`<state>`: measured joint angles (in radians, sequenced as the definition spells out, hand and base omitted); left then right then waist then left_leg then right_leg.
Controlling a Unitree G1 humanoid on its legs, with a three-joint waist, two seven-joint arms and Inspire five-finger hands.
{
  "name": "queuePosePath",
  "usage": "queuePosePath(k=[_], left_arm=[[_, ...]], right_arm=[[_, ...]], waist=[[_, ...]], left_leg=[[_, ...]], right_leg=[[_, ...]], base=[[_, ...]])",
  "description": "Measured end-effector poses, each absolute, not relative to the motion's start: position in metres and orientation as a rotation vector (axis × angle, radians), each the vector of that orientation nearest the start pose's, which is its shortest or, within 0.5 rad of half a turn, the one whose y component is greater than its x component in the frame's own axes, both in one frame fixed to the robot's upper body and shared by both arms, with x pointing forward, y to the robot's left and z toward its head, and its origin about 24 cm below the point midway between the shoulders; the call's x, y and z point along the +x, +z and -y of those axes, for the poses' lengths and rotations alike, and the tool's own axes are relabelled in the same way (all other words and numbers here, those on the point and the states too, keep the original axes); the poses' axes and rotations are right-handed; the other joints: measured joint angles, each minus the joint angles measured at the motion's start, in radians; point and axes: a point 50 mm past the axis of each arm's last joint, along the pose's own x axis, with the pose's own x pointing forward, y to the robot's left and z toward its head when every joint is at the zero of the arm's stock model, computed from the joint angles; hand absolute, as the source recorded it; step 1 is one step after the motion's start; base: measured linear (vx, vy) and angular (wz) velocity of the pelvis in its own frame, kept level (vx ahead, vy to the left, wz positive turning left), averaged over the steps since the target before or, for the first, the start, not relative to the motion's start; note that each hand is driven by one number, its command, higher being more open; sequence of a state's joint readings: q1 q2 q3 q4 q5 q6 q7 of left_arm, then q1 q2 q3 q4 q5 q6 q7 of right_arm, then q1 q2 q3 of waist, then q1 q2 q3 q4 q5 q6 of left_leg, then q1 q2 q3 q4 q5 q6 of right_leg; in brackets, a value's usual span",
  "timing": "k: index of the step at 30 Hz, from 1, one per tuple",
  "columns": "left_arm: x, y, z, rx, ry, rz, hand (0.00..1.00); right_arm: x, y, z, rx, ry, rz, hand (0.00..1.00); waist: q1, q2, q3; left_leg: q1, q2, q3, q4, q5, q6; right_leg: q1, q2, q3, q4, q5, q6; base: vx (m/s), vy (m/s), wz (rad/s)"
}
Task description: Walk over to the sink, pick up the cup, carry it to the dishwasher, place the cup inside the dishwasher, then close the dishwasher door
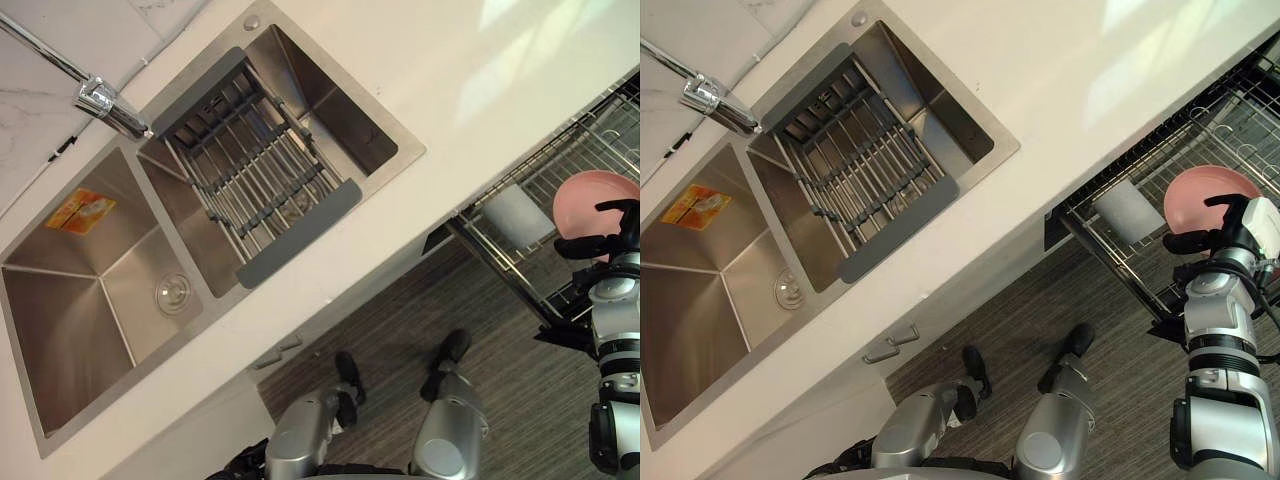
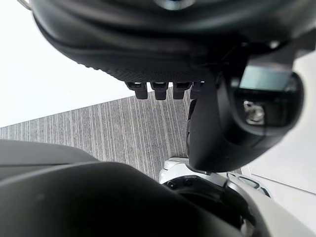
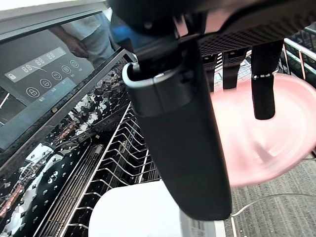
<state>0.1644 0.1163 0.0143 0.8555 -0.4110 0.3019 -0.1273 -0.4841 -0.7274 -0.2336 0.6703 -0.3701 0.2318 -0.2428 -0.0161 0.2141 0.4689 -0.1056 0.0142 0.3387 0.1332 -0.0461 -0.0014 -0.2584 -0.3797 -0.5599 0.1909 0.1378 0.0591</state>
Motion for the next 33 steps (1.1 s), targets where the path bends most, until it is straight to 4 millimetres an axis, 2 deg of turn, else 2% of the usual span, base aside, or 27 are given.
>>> queuePosePath(k=[3,8,11,13,15,16,17,19,21,24,26,27,29,33], left_arm=[[0.080,-0.159,-0.182,-0.414,0.154,-1.244,1.00],[0.078,-0.160,-0.182,-0.405,0.164,-1.257,1.00],[0.072,-0.161,-0.188,-0.386,0.201,-1.277,1.00],[0.065,-0.162,-0.194,-0.386,0.235,-1.290,1.00],[0.059,-0.162,-0.203,-0.379,0.292,-1.302,1.00],[0.058,-0.162,-0.204,-0.374,0.300,-1.305,1.00],[0.057,-0.162,-0.205,-0.367,0.313,-1.311,1.00],[0.051,-0.164,-0.207,-0.356,0.342,-1.333,1.00],[0.047,-0.165,-0.209,-0.370,0.384,-1.343,1.00],[0.045,-0.166,-0.209,-0.394,0.425,-1.337,1.00],[0.043,-0.166,-0.207,-0.409,0.437,-1.330,1.00],[0.044,-0.166,-0.207,-0.408,0.438,-1.328,1.00],[0.043,-0.166,-0.207,-0.408,0.442,-1.326,1.00],[0.042,-0.167,-0.207,-0.408,0.451,-1.330,1.00]], right_arm=[[0.288,0.137,0.383,-0.819,-0.776,-0.158,1.00],[0.266,0.148,0.367,-0.569,-0.891,0.068,1.00],[0.249,0.138,0.365,-0.478,-0.969,0.101,1.00],[0.235,0.132,0.369,-0.406,-1.030,0.101,1.00],[0.209,0.127,0.387,-0.348,-1.151,0.100,1.00],[0.201,0.126,0.393,-0.337,-1.186,0.093,1.00],[0.185,0.122,0.406,-0.294,-1.249,0.076,1.00],[0.164,0.105,0.422,-0.186,-1.309,0.011,1.00],[0.137,0.071,0.434,-0.042,-1.341,-0.107,1.00],[0.116,0.040,0.431,0.004,-1.355,-0.230,1.00],[0.105,0.011,0.418,0.061,-1.366,-0.325,1.00],[0.104,0.004,0.414,0.077,-1.367,-0.346,1.00],[0.099,-0.021,0.395,0.151,-1.359,-0.419,1.00],[0.103,-0.053,0.364,0.292,-1.310,-0.482,1.00]], waist=[[-0.002,-0.001,0.001],[-0.004,-0.018,0.002],[-0.014,-0.049,-0.022],[-0.023,-0.075,-0.045],[-0.029,-0.104,-0.067],[-0.030,-0.110,-0.077],[-0.038,-0.121,-0.093],[-0.058,-0.141,-0.127],[-0.069,-0.161,-0.161],[-0.083,-0.169,-0.192],[-0.091,-0.166,-0.211],[-0.091,-0.166,-0.213],[-0.090,-0.166,-0.218],[-0.082,-0.163,-0.225]], left_leg=[[0.025,0.002,-0.010,-0.006,0.000,0.000],[0.082,0.008,-0.019,-0.030,-0.002,-0.003],[0.118,0.011,-0.014,-0.051,-0.003,-0.008],[0.140,0.017,-0.005,-0.060,-0.008,-0.013],[0.170,0.029,0.013,-0.063,-0.022,-0.021],[0.172,0.032,0.016,-0.063,-0.025,-0.023],[0.180,0.036,0.020,-0.064,-0.029,-0.026],[0.196,0.040,0.018,-0.072,-0.031,-0.029],[0.224,0.045,0.024,-0.084,-0.036,-0.037],[0.236,0.050,0.026,-0.090,-0.038,-0.040],[0.240,0.050,0.029,-0.092,-0.040,-0.042],[0.239,0.050,0.030,-0.092,-0.040,-0.042],[0.238,0.050,0.029,-0.092,-0.039,-0.043],[0.238,0.050,0.022,-0.092,-0.037,-0.045]], right_leg=[[0.030,0.003,-0.002,-0.001,-0.006,0.008],[0.091,0.014,-0.002,-0.022,-0.011,0.021],[0.125,0.027,-0.004,-0.045,-0.008,0.026],[0.148,0.042,-0.001,-0.068,-0.004,0.031],[0.178,0.065,0.008,-0.100,0.003,0.034],[0.182,0.071,0.009,-0.109,0.006,0.035],[0.192,0.079,0.009,-0.124,0.009,0.034],[0.211,0.091,0.006,-0.141,0.010,0.035],[0.241,0.107,0.005,-0.162,0.010,0.035],[0.259,0.113,0.003,-0.184,0.017,0.039],[0.273,0.119,0.003,-0.213,0.026,0.031],[0.274,0.120,0.003,-0.217,0.028,0.031],[0.278,0.122,0.001,-0.230,0.033,0.032],[0.290,0.125,-0.007,-0.244,0.040,0.033]], base=[[0.01,-0.016,0.07],[0.02,-0.007,0.04],[0.06,-0.006,-0.05],[0.08,-0.015,-0.15],[0.08,-0.021,-0.24],[0.07,-0.024,-0.18],[0.07,-0.026,-0.10],[0.07,-0.029,-0.08],[0.05,-0.028,-0.08],[0.00,-0.023,-0.02],[-0.03,-0.016,-0.04],[-0.05,-0.019,-0.01],[-0.05,-0.019,0.00],[-0.01,-0.011,0.05]])
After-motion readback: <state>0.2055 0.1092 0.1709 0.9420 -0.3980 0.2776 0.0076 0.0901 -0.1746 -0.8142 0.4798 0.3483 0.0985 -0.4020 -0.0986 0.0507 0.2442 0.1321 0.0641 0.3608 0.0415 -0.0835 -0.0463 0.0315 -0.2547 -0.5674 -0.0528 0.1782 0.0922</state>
